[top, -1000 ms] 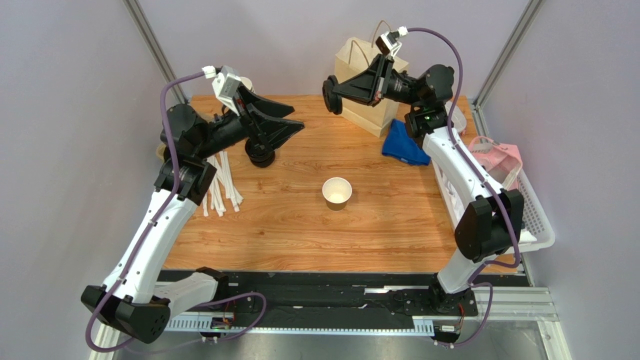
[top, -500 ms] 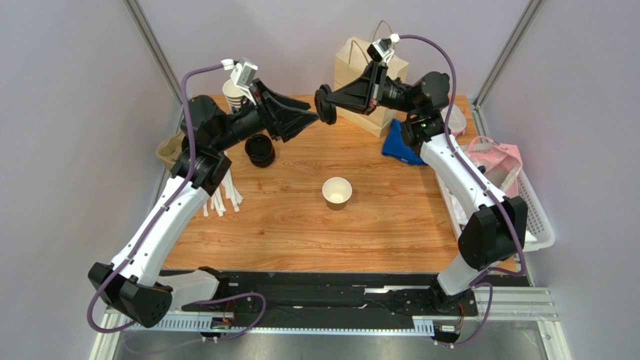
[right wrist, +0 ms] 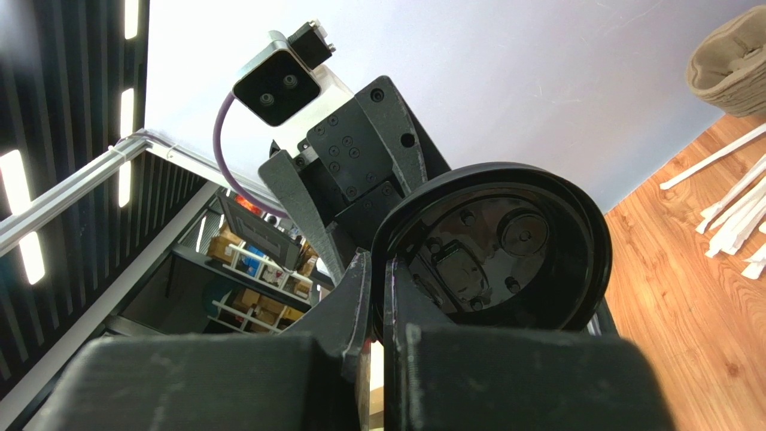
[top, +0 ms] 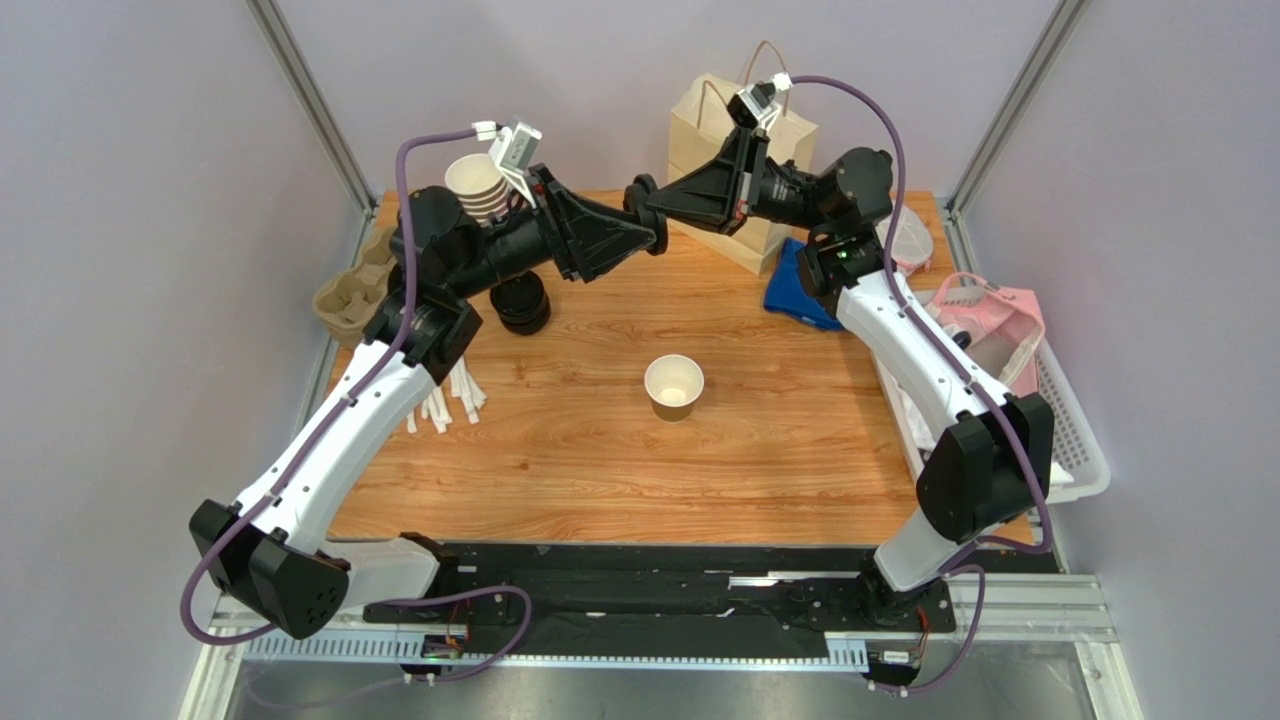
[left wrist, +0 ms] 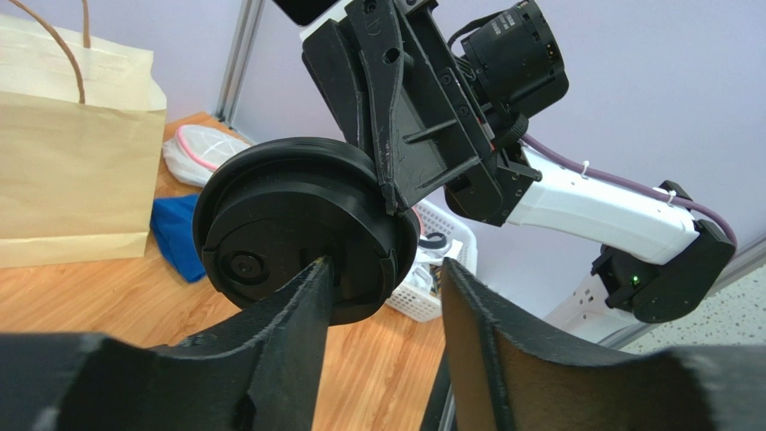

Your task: Pack the takeout coffee

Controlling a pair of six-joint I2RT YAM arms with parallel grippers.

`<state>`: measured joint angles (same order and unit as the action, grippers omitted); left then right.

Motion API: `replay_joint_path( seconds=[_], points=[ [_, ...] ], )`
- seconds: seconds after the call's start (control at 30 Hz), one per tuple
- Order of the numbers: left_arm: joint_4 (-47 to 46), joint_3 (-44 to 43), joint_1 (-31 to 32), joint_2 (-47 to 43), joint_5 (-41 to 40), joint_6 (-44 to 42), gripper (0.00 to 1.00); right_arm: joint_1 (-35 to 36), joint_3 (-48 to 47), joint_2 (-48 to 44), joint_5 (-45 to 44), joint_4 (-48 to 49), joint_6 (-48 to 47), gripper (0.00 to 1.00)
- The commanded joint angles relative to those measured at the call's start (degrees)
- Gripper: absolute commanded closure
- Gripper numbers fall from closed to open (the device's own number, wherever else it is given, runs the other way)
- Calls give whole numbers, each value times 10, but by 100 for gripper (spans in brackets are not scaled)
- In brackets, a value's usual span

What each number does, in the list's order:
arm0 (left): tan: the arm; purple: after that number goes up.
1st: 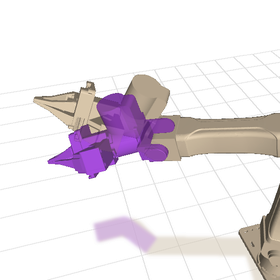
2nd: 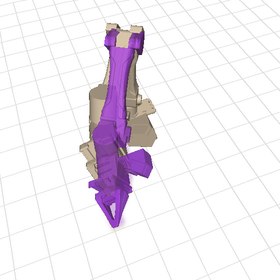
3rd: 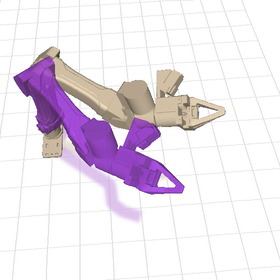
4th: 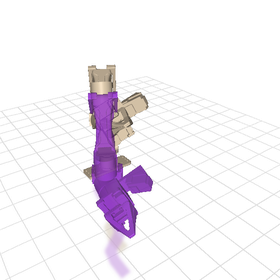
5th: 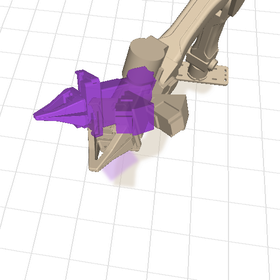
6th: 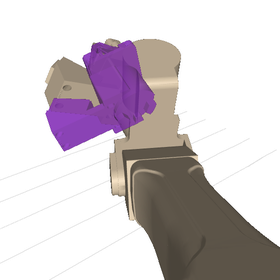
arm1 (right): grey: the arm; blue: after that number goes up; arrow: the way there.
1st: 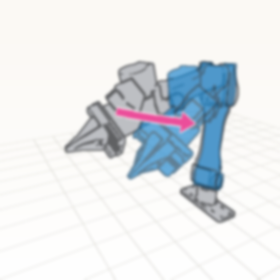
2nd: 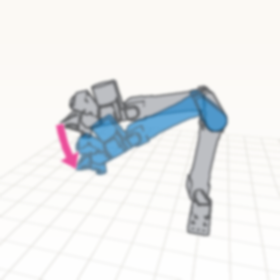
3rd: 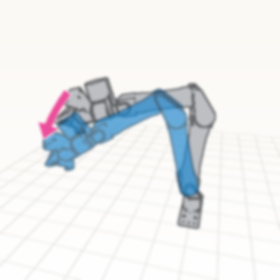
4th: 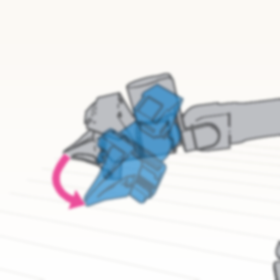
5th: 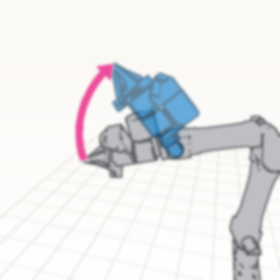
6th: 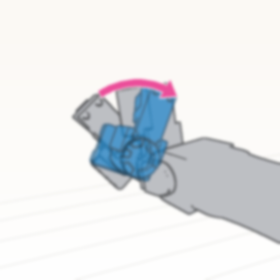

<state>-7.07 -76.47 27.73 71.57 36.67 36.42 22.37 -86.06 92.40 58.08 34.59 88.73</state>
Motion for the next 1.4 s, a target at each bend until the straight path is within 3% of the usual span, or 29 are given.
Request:
replay_joint_path(
  seconds=[0.0, 0.23, 0.33, 0.37, 0.43, 0.47, 0.6, 0.63, 0.67, 0.73, 0.9, 0.93, 0.97, 1.03, 1.07, 1.13, 1.27, 1.37],
  points=[
    [-22, -25, 8, 5, -7, 8, 46, 8, -1, -25, -9, 22, 8, 100],
    [-20, -24, 9, 6, -13, 14, 70, 14, 6, -27, -8, 22, 4, 100],
    [-15, -19, 9, 1, -15, 11, 97, 14, 8, -26, -8, 19, 0, 100],
    [-8, -18, 9, -3, -17, 8, 100, 14, 8, -27, -7, 12, -5, 100],
    [9, -17, 9, -6, -12, -6, 100, 14, 12, -28, -4, 4, -10, 99],
    [19, -17, 9, -12, -12, -18, 100, 12, 13, -28, -3, -8, -13, 84],
    [85, -3, 9, -30, -4, -75, 100, -3, 20, -35, 6, -34, -31, 67],
    [100, -2, 9, -34, -3, -91, 100, -7, 22, -37, 9, -46, -38, 60],
    [121, -3, 9, -39, -4, -127, 100, -17, 23, -40, 12, -71, -46, 47],
    [179, -8, 9, -42, -5, -171, 100, -30, 25, -43, 26, -102, -76, 41],
    [299, -32, 10, -40, -7, -310, 100, -81, 40, -63, 49, -252, -178, 34],
    [319, -40, 12, -29, -8, -334, 100, -88, 38, -65, 50, -289, -248, 32],
    [344, -52, 13, -21, -5, -360, 100, -104, 21, -65, 47, -395, -302, 26],
    [430, -93, 19, 10, -10, -450, 100, -121, -4, -61, 27, -502, -395, 17],
    [455, -105, 29, 21, -15, -472, 100, -135, -20, -58, -5, -600, -485, 16],
    [522, -143, 46, 53, -53, -541, 100, -148, -48, -57, -41, -691, -553, 6],
    [644, -208, 108, 119, -133, -644, 100, -150, -64, -59, -139, -776, -692, 5],
    [683, -238, 147, 163, -188, -706, 100, -150, -53, -47, -150, -813, -723, 5]
  ],
)
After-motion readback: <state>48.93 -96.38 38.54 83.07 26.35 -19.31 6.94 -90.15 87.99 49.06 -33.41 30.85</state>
